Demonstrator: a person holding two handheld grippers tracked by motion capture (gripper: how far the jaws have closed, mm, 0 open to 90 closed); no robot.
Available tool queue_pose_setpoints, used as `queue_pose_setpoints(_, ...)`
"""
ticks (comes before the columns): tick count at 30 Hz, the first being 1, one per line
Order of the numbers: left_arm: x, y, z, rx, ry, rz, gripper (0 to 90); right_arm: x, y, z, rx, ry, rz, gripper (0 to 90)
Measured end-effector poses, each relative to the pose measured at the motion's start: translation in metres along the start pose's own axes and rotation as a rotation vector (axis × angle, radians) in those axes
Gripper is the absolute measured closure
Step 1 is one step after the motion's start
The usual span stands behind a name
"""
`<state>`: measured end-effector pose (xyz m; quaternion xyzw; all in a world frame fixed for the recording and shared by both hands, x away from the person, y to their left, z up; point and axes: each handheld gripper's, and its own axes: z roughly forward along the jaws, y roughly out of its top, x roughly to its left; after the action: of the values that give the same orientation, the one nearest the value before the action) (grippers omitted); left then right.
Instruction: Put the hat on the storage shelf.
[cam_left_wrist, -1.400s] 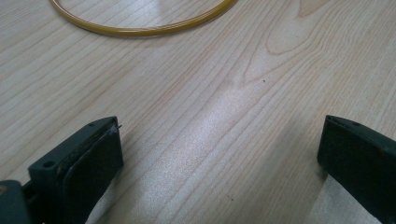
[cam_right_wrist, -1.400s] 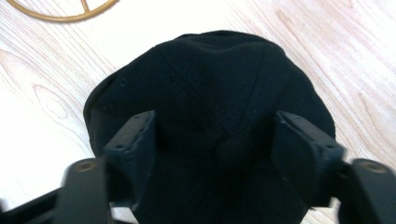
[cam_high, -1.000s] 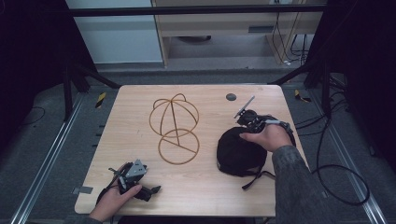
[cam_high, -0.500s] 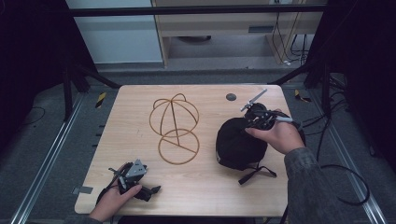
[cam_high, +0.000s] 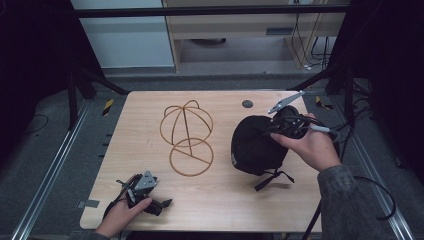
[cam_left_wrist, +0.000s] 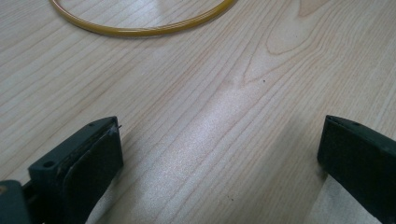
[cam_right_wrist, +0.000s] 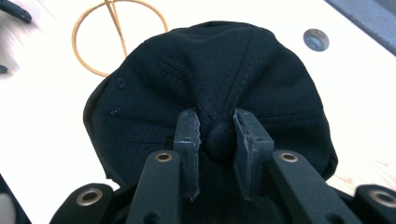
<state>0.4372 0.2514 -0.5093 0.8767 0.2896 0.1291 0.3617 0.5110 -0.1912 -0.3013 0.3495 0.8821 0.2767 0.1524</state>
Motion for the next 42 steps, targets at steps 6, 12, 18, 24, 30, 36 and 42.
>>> queue_pose_setpoints(6,0.000,0.000,0.000,0.000,0.001,0.000,0.0,0.001,-0.002,-0.015,-0.049,-0.011,-0.006,72.9)
queue_pose_setpoints(12,0.000,0.000,0.000,0.000,0.001,0.000,0.0,0.003,-0.003,-0.031,-0.114,-0.018,0.011,73.0)
queue_pose_setpoints(18,0.000,0.000,0.000,0.000,0.001,0.000,0.0,0.006,-0.001,-0.045,-0.166,-0.027,0.007,73.1)
queue_pose_setpoints(24,0.000,0.000,0.000,-0.001,0.000,0.000,0.0,0.012,0.006,-0.059,-0.214,-0.041,-0.008,73.2)
queue_pose_setpoints(30,0.000,0.000,0.000,0.000,0.001,-0.001,0.0,0.017,0.012,-0.069,-0.271,-0.051,-0.013,73.2)
queue_pose_setpoints(36,0.000,0.000,0.000,0.000,0.001,-0.001,0.0,0.020,0.019,-0.077,-0.319,-0.062,-0.017,73.2)
queue_pose_setpoints(42,0.000,0.000,0.000,0.001,0.001,0.000,0.0,0.023,0.026,-0.084,-0.339,-0.060,-0.029,73.2)
